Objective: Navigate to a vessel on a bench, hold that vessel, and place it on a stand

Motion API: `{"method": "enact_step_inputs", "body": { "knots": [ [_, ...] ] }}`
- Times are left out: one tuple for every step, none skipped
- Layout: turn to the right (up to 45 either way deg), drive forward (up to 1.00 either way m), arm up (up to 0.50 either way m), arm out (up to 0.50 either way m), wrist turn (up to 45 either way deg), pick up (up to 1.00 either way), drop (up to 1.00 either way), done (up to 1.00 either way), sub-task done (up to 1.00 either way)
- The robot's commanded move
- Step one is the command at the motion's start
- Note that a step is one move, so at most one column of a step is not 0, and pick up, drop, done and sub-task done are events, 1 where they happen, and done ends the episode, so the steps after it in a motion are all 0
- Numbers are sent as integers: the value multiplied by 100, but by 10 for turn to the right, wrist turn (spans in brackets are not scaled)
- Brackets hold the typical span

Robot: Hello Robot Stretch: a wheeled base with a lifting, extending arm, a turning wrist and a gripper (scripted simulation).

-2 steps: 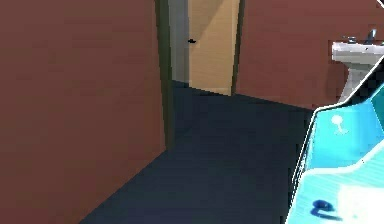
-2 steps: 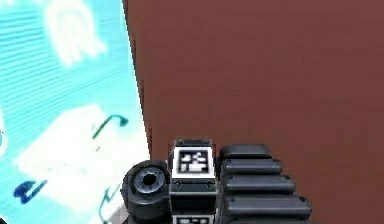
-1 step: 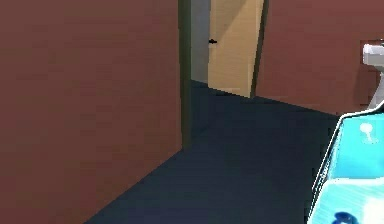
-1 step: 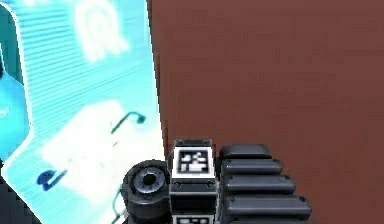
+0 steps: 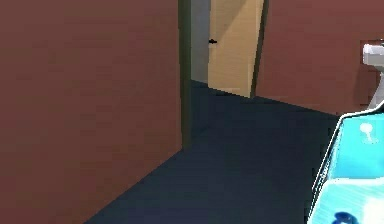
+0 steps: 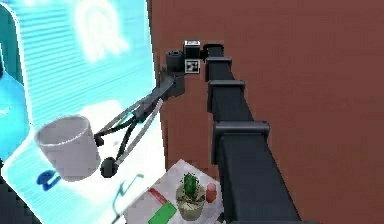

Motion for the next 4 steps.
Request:
{"method": "enact_step_inputs", "body": {
  "knots": [
    [0,0,0,0,450,0,0,0,0],
    [0,0,0,0,450,0,0,0,0],
    [0,0,0,0,390,0,0,0,0],
    [0,0,-38,0,0,0,0,0,0]
  ]
}}
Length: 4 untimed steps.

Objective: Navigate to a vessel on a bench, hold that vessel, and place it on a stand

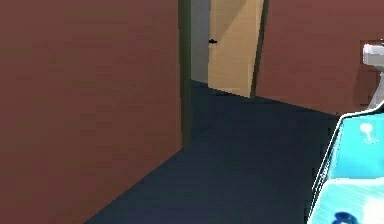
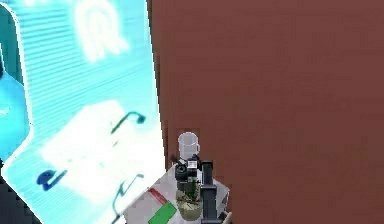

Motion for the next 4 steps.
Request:
{"method": "enact_step_inputs", "body": {
  "knots": [
    [0,0,-32,0,0,0,0,0,0],
    [0,0,0,0,0,0,100,0,0],
    [0,0,10,0,0,0,0,0,0],
    [0,0,0,-8,0,0,0,0,0]
  ]
}}
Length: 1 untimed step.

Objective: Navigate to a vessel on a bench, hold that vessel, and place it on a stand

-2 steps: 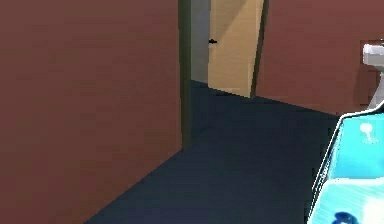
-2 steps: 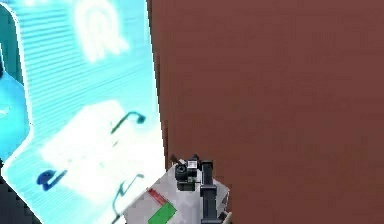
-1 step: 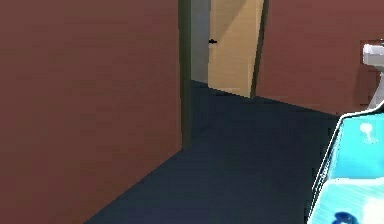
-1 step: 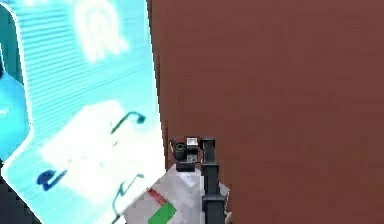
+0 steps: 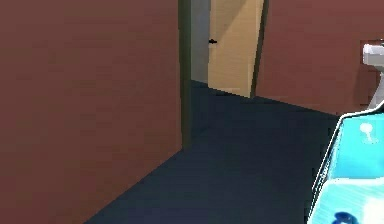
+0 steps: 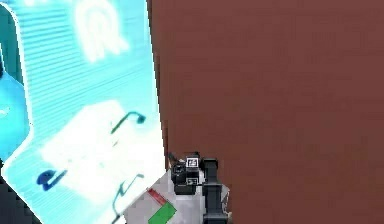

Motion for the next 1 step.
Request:
{"method": "enact_step_inputs", "body": {
  "knots": [
    [0,0,0,0,0,0,0,100,0]
  ]
}}
